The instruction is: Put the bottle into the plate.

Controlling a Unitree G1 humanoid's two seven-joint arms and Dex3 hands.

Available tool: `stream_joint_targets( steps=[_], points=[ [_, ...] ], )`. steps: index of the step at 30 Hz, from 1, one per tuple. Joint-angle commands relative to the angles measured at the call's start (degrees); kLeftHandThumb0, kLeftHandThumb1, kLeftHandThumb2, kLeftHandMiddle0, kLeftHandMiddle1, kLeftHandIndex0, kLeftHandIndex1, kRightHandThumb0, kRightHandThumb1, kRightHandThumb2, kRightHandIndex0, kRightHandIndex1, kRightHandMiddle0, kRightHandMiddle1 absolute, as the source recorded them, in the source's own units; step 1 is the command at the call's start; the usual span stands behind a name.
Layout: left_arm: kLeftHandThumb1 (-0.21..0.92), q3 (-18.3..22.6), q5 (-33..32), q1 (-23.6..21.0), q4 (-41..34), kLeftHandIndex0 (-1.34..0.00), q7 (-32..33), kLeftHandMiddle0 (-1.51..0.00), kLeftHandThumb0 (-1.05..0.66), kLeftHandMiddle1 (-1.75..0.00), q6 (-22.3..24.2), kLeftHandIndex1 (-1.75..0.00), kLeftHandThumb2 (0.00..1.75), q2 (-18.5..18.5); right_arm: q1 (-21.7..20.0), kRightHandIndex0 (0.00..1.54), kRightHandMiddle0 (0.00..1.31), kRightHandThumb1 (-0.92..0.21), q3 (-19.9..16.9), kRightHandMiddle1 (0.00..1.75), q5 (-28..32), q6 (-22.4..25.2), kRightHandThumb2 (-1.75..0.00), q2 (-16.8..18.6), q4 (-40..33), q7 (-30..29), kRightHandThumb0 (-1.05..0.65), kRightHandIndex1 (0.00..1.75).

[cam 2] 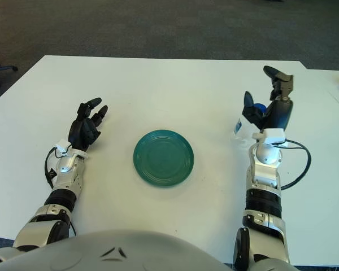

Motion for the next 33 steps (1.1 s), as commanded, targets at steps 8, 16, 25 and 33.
stream_joint_targets(
  steps=[8, 16, 25, 33],
  points=[
    [0.92, 1.54, -2.12, 4.14, 3.65, 0.0, -2.91, -0.37, -0.68, 0.0, -1.05, -0.9, 1.0, -0.18, 1.39, 0.0, 0.0, -0.92, 2.95, 0.01, -7.29, -1.28, -0.83, -3.75, 0.29, -1.69, -1.05, 0.0],
    [0.92, 2.06, -2.61, 3.94, 3.64, 0.0, -3.99, -0.37, -0.68, 0.0, -0.92, -0.88, 1.0, 0.13, 1.38, 0.0, 0.0, -0.92, 5.2, 0.0, -9.87, -2.5, -0.81, -4.97, 1.73, -2.76, -1.05, 0.0],
    [0.92, 2.75, -3.46, 3.52, 4.1, 0.0, -5.34, -0.37, -0.65, 0.0, -1.21, -0.88, 1.01, 0.46, 0.95, 0.0, 0.0, -0.92, 6.92, 0.0, -10.27, -3.64, -0.79, -4.56, 2.57, -4.54, -1.05, 0.0],
    [0.92, 3.28, -3.95, 3.26, 4.42, 0.0, -6.74, -0.37, -0.66, 0.0, -1.37, -0.87, 1.01, 0.77, 0.95, 0.0, 0.0, -0.92, 8.06, 0.0, -8.87, -4.49, -0.77, -4.27, 2.11, -4.01, -1.05, 0.0]
  ],
)
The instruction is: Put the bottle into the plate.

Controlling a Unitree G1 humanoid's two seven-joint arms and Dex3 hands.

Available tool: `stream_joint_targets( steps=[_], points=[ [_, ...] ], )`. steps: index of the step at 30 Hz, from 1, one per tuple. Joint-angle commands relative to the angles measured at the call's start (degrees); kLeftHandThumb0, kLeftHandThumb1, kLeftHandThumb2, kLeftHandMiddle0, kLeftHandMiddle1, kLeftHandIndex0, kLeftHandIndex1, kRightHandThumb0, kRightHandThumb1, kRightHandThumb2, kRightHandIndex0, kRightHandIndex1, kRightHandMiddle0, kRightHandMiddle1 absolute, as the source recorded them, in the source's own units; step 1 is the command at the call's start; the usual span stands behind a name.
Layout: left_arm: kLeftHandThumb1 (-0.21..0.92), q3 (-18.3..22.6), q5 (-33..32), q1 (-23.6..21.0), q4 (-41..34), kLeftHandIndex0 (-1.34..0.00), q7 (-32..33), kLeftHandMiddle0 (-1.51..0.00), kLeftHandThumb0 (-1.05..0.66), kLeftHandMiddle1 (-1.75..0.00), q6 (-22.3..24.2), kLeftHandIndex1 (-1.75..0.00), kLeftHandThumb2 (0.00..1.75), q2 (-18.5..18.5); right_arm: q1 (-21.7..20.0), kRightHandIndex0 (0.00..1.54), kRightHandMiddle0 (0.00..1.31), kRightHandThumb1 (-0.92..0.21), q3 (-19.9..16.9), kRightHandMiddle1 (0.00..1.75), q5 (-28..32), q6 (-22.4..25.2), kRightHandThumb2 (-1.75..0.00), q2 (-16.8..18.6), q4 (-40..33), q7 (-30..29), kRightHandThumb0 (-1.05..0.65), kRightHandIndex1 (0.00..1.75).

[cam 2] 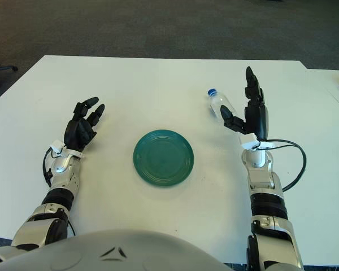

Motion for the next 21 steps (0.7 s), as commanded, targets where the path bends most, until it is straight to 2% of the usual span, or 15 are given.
stream_joint_targets(
  steps=[1, 21],
  points=[
    [0.92, 0.95, -1.57, 3.72, 3.31, 0.0, -1.05, -0.37, -0.66, 0.0, -0.67, -0.86, 1.01, -0.23, -0.49, 0.0, 0.0, -0.92, 0.5, 0.0, 0.83, -0.55, -0.76, -0.09, -0.22, 0.19, -1.05, 0.0],
    [0.92, 1.84, -2.67, 2.53, 5.2, 0.0, -3.36, -0.37, -0.67, 0.0, -1.65, -0.86, 1.01, 0.34, 0.74, 0.0, 0.0, -0.92, 1.22, 0.0, 3.16, 1.74, -0.74, 1.52, -3.57, 1.43, -1.05, 0.0]
  ],
)
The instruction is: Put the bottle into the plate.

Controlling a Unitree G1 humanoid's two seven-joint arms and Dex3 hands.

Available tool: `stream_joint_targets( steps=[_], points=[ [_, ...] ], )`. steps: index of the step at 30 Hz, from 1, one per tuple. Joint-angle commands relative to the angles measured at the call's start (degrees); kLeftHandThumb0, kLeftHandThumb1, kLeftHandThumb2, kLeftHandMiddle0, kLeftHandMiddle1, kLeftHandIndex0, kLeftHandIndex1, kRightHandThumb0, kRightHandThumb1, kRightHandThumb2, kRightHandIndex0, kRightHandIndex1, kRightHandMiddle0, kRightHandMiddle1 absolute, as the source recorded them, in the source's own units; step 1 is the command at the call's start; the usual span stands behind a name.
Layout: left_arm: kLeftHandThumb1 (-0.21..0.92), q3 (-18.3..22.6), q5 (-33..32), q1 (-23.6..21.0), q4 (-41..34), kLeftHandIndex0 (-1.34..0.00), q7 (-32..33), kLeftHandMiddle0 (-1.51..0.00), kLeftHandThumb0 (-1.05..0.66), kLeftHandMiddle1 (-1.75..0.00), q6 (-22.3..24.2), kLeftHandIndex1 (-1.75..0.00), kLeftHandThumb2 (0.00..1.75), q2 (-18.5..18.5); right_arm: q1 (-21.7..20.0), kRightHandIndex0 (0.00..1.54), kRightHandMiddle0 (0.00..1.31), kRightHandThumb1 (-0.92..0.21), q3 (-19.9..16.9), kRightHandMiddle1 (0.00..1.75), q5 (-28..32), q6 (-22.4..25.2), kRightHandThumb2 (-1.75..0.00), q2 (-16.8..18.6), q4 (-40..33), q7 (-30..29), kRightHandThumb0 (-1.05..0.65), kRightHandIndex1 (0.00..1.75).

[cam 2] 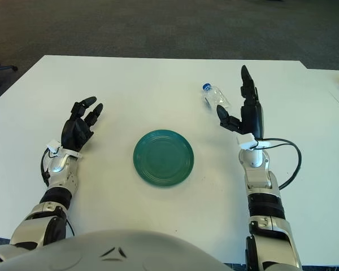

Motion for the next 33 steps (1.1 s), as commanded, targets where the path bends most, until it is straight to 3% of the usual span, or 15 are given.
stream_joint_targets(
  steps=[1, 20, 33],
  points=[
    [0.92, 0.74, -0.74, 3.5, 3.47, 0.0, -0.63, -0.37, -0.67, 0.0, -1.0, -0.86, 1.01, -0.43, 0.45, 0.0, 0.0, -0.92, -0.11, 0.0, 1.04, 0.73, -0.73, 0.68, -1.46, 0.03, -1.05, 0.0],
    [0.92, 0.72, -0.29, 3.23, 3.82, 0.0, -0.24, -0.38, -0.65, -0.01, -0.92, -0.87, 1.01, -0.41, 0.42, 0.0, 0.0, -0.92, -0.31, 0.0, 0.17, 0.51, -0.75, 0.22, -1.28, -0.31, -1.05, 0.0],
    [0.92, 0.39, 0.42, 3.11, 3.57, 0.0, 1.44, -0.38, -0.64, 0.0, -0.51, -0.87, 1.01, -0.76, -0.69, 0.0, 0.0, -0.92, -0.8, 0.0, 1.11, 5.26, -0.75, 0.16, -1.07, 0.08, -1.05, 0.0]
  ],
)
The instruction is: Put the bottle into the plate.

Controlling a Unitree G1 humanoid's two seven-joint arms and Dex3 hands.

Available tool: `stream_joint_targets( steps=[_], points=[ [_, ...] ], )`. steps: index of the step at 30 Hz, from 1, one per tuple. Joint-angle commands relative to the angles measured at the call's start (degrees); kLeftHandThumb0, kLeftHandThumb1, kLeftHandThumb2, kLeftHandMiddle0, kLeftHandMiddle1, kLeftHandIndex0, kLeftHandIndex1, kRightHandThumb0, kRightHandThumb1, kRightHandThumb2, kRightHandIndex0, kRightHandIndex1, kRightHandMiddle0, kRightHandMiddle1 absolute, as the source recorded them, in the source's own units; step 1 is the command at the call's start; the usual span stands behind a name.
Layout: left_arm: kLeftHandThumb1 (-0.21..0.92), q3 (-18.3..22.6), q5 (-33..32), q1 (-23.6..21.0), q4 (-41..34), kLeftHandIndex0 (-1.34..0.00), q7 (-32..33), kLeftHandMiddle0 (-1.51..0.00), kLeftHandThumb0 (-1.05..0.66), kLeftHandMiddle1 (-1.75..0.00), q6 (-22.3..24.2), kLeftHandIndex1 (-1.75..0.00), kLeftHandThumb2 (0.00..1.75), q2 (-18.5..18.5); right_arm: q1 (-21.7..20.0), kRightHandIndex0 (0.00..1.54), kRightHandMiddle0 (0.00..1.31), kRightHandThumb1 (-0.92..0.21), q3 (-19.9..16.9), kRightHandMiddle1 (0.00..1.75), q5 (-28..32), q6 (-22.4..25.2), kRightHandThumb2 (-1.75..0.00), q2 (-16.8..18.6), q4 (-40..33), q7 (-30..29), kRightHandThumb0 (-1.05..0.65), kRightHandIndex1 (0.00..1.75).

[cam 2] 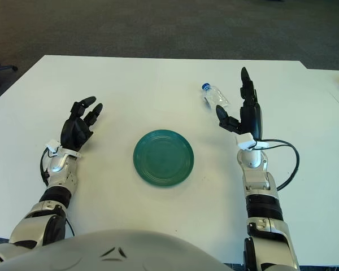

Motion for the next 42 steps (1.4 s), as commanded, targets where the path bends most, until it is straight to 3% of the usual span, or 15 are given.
stream_joint_targets(
  steps=[1, 8, 20, 32, 42],
  points=[
    [0.92, 0.21, 0.14, 3.61, 2.63, 0.0, 0.93, -0.38, -0.64, 0.0, -0.07, -0.88, 1.01, -1.08, -1.91, 0.0, 0.01, -0.92, -0.95, 0.0, 2.34, 2.0, -0.74, -0.58, 0.85, 1.0, -1.05, 0.0],
    [0.92, -0.14, 0.22, 3.7, 2.4, 0.0, 0.89, -0.37, -0.63, 0.0, 0.01, -0.88, 1.01, -1.26, -6.46, 0.03, 0.03, -0.92, -2.75, 0.02, 8.75, 2.37, -0.71, -1.87, 10.48, 4.79, -1.05, 0.01],
    [0.92, -0.15, -0.22, 3.91, 2.04, 0.0, 0.25, -0.37, -0.63, 0.0, -0.17, -0.88, 1.02, -1.71, -8.61, 0.02, 0.0, -0.92, -3.54, 0.02, 10.13, 1.22, -0.72, -2.49, 14.27, 4.65, -1.05, 0.0],
    [0.92, -0.68, 0.54, 4.55, 1.03, 0.0, 1.7, -0.37, -0.65, 0.0, -0.04, -0.88, 1.01, -2.8, -15.32, 0.05, 0.01, -0.92, -4.23, 0.03, 9.2, 12.17, -0.68, -6.04, 14.13, 4.51, -1.05, 0.02],
    [0.92, -1.14, 0.89, 4.92, 0.32, 0.0, 2.02, -0.37, -0.65, -0.01, 0.39, -0.88, 1.01, -3.12, -24.8, 0.04, 0.01, -0.92, -1.37, 0.04, 5.98, 14.99, -0.65, -8.19, 25.98, 2.08, -1.05, 0.0]
  ],
)
